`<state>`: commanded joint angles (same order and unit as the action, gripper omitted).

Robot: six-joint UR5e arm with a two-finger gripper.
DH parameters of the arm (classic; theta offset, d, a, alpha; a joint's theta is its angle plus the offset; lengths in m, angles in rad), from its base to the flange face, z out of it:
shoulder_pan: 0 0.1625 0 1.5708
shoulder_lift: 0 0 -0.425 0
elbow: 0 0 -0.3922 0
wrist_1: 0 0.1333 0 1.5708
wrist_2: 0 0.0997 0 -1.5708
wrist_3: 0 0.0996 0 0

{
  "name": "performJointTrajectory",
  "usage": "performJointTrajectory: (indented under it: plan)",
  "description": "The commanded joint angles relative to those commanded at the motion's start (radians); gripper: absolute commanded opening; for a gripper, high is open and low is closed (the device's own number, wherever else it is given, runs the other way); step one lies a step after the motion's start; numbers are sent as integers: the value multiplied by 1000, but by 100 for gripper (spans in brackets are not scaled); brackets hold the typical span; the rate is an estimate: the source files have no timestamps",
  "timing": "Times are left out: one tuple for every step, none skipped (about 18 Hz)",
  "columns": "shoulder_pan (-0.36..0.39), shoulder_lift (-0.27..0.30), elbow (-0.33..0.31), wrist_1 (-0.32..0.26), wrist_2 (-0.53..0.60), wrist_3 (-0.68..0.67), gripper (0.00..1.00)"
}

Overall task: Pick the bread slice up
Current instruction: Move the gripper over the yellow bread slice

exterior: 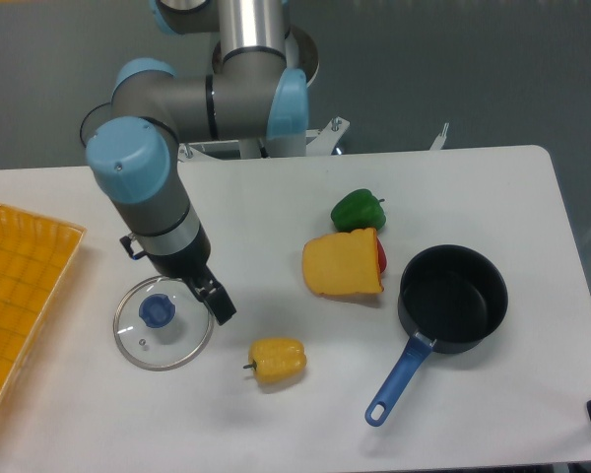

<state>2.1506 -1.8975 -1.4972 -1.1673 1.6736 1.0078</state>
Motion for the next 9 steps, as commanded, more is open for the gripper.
performJointTrajectory:
  plan:
    - [-1,0,-5,0,3,2,100]
    - [0,0,-5,5,-6,0,100]
    - [5,0,-5,6,-24,-9,100]
    - [8,0,-12,6,-41,-11,100]
    - [23,0,-40,11,-49,-12,100]
    - [28,8,-70,26,-46,-15,100]
    - [29,20,-99,53,-41,-14,100]
    - [32,23,-112,63,-31,-12,100]
    - [43,25,-115,60,-14,-15,100]
